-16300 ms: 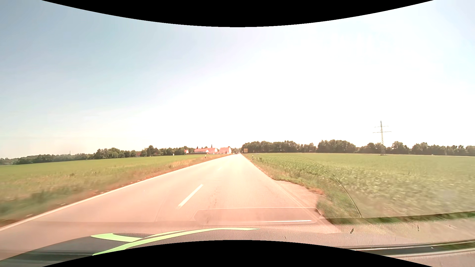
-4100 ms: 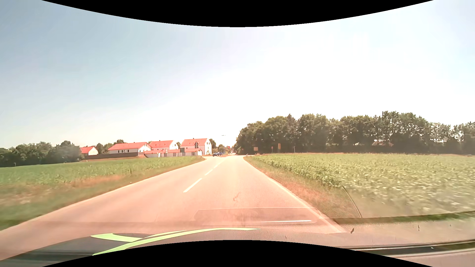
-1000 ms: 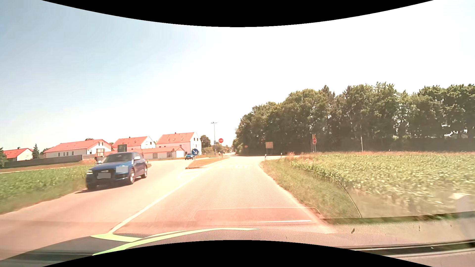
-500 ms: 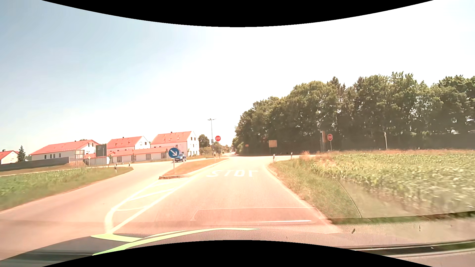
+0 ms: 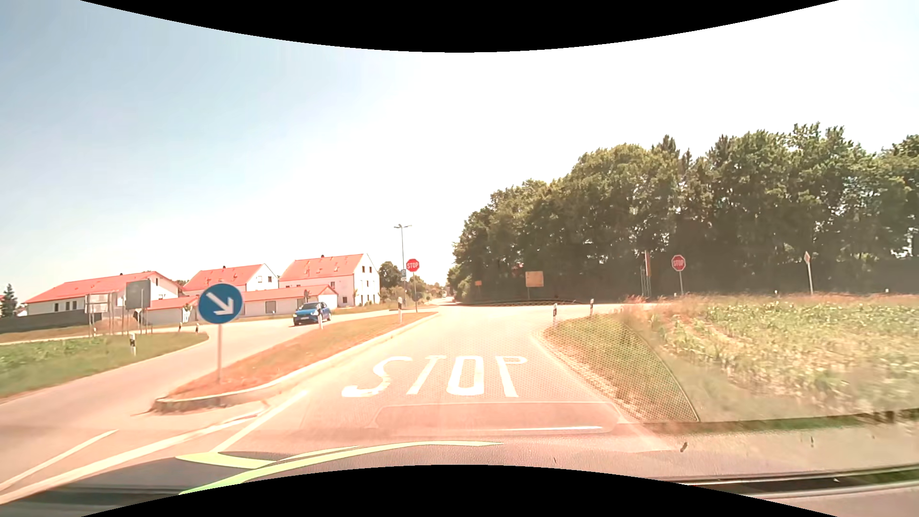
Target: Follow the waypoints while adhering to traffic rules and regulations
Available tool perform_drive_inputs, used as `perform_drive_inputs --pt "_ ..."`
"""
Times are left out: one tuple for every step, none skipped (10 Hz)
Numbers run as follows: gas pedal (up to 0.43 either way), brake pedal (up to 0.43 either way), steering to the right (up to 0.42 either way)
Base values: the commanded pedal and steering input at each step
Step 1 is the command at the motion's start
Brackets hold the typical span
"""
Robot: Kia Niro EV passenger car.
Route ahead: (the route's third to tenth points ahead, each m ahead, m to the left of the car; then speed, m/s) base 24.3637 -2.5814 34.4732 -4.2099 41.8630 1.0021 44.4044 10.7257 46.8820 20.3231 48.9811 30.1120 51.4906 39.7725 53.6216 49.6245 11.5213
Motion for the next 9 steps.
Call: perform_drive_inputs --pt "0.0 0.22 0.001" --pt "0.0 0.226 0.001" --pt "0.0 0.226 0.002" --pt "0.0 0.232 0.003" --pt "0.0 0.226 0.003" --pt "0.0 0.22 0.006" --pt "0.0 0.213 0.007" --pt "0.0 0.22 0.007" --pt "0.0 0.213 0.008"
